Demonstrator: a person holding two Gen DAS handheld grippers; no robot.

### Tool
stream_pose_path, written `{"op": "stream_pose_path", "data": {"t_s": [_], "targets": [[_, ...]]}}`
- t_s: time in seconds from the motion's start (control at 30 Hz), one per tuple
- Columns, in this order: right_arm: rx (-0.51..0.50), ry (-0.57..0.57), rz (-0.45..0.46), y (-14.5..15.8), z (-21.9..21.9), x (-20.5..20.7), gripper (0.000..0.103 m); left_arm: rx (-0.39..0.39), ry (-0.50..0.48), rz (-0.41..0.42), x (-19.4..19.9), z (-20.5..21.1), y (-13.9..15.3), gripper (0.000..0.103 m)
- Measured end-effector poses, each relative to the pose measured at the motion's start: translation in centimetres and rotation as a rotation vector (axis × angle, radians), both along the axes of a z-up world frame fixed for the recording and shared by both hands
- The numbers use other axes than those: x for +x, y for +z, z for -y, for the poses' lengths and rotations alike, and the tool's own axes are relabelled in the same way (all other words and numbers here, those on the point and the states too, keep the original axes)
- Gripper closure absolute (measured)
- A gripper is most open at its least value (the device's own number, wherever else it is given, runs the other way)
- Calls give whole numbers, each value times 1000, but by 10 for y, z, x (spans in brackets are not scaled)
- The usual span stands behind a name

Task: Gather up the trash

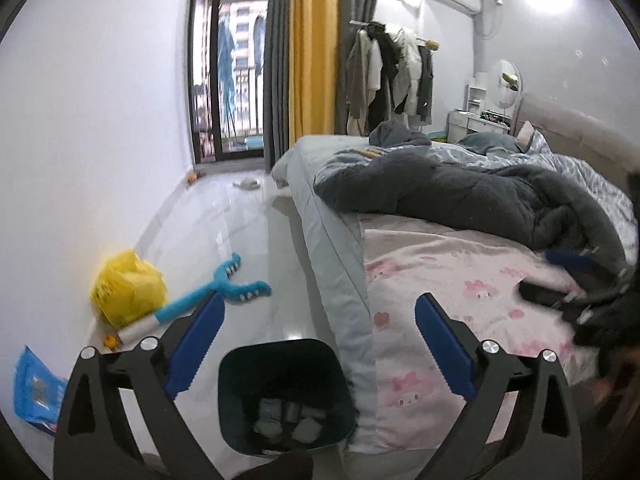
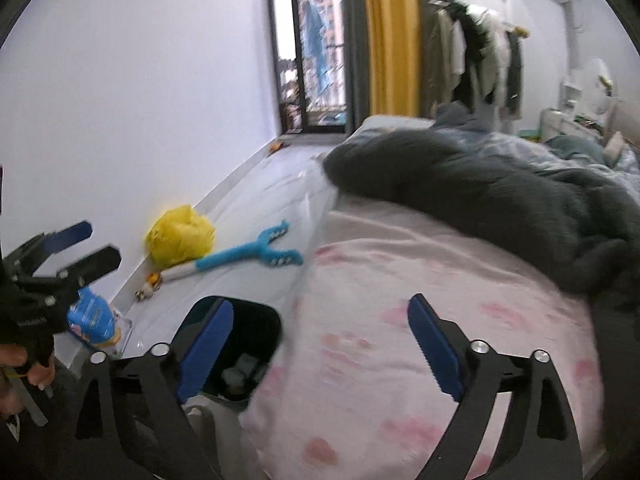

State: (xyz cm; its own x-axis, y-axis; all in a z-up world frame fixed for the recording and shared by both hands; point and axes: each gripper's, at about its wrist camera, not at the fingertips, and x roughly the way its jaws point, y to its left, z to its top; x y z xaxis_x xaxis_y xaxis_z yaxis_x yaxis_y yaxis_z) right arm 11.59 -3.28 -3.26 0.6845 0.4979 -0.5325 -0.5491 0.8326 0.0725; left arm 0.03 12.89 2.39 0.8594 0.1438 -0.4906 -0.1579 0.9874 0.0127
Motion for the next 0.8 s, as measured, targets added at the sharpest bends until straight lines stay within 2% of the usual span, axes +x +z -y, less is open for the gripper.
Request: {"op": "stream_pose_path", "data": {"t_s": [0.1, 0.17, 0.33, 0.4, 0.5, 0.57, 0.7, 0.8], "targets": [[0, -52, 41, 8, 36, -16, 3, 37, -10, 29, -12, 15, 1, 3], [12, -96, 57, 10, 60, -29, 3, 49, -11, 40, -18, 22, 0, 3], [46, -165, 81, 7, 112, -54, 3, 21, -16, 30, -31, 31, -8, 3], [91, -185, 85, 1, 130, -65, 3, -13, -10, 25, -37, 32, -14, 3], [181, -174, 82, -1, 157, -79, 3, -12, -4, 27, -46, 38, -17, 3], [206, -172, 95, -2, 167, -87, 3, -8, -3, 45, -50, 42, -14, 3], [174, -136, 114, -2, 170, -99, 3, -37, 12, 56, -57, 46, -16, 3], [137, -128, 111, -3, 168, -102, 3, -6, 41, 54, -56, 49, -19, 3]]}}
